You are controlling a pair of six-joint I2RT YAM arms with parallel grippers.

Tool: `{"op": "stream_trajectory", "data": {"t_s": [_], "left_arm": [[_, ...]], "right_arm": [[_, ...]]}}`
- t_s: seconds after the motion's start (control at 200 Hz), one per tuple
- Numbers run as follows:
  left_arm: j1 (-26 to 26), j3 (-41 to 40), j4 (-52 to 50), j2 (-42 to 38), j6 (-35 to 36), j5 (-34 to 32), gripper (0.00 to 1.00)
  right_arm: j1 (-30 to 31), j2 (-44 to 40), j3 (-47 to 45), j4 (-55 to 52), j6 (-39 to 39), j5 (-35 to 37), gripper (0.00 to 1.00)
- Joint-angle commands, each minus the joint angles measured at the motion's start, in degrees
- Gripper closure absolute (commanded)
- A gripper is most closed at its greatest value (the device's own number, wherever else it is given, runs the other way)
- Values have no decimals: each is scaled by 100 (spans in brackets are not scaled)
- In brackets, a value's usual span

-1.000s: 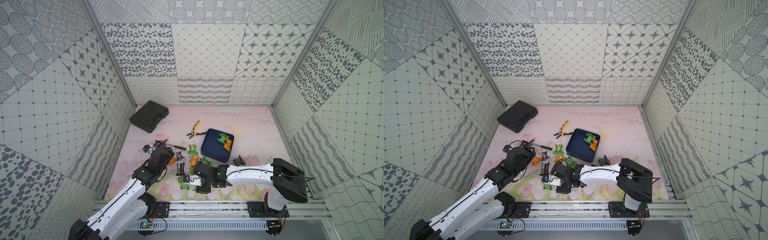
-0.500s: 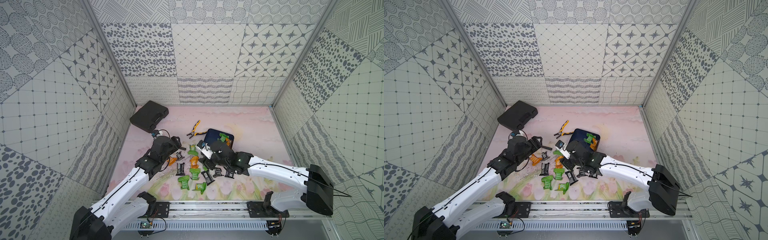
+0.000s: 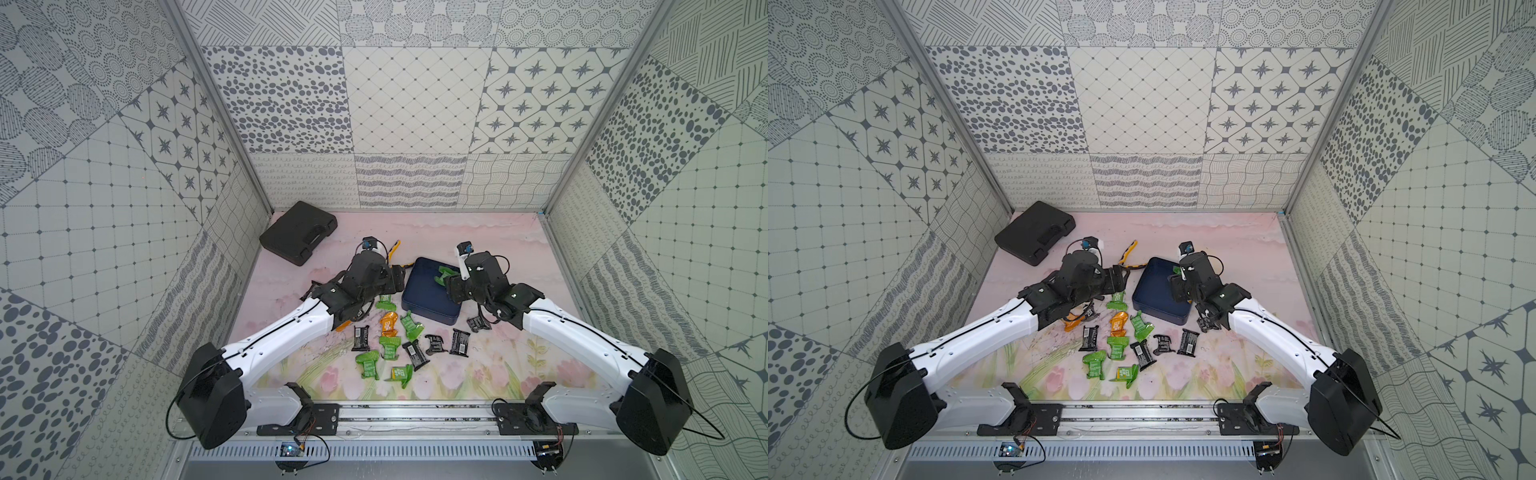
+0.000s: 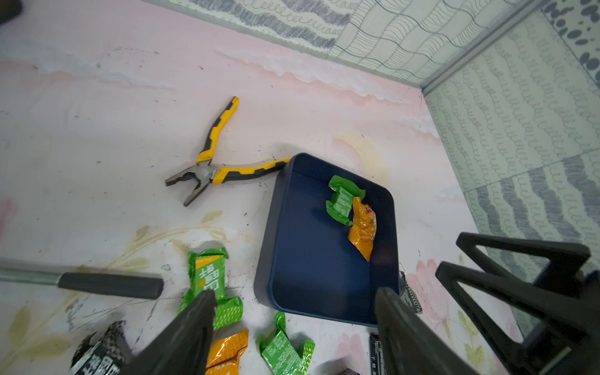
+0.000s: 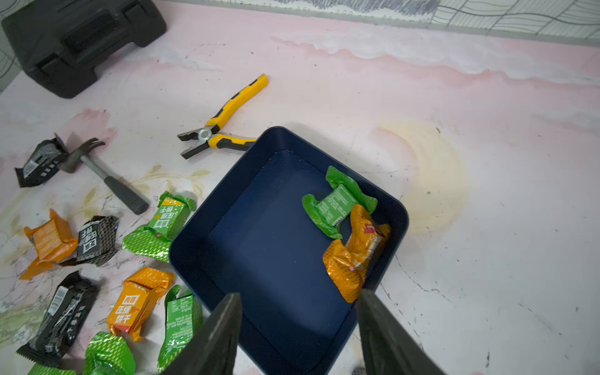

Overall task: Take the cookies out of the storage box
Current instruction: Pick up the cookie from the storage box.

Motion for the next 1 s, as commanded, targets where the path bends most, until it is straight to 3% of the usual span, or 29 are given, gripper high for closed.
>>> {"op": "stream_trajectory", "data": {"t_s": [0.0, 0.46, 0.77, 0.995], "left_arm": [[-437, 931, -356, 1005, 1064, 561, 19], [-866, 3771, -1871, 3800, 1644, 966, 16], [-868, 5346, -2843, 5138, 1786, 418, 19], [-851, 5899, -3162, 5692, 1814, -27, 25]], "right_arm": [[-238, -216, -122, -266, 482, -10, 38], [-929, -1015, -883, -515, 1121, -160, 39], [-1012, -1342, -1123, -724, 1242, -132, 39], [-1026, -1478, -1184, -808, 1259, -114, 39]]}}
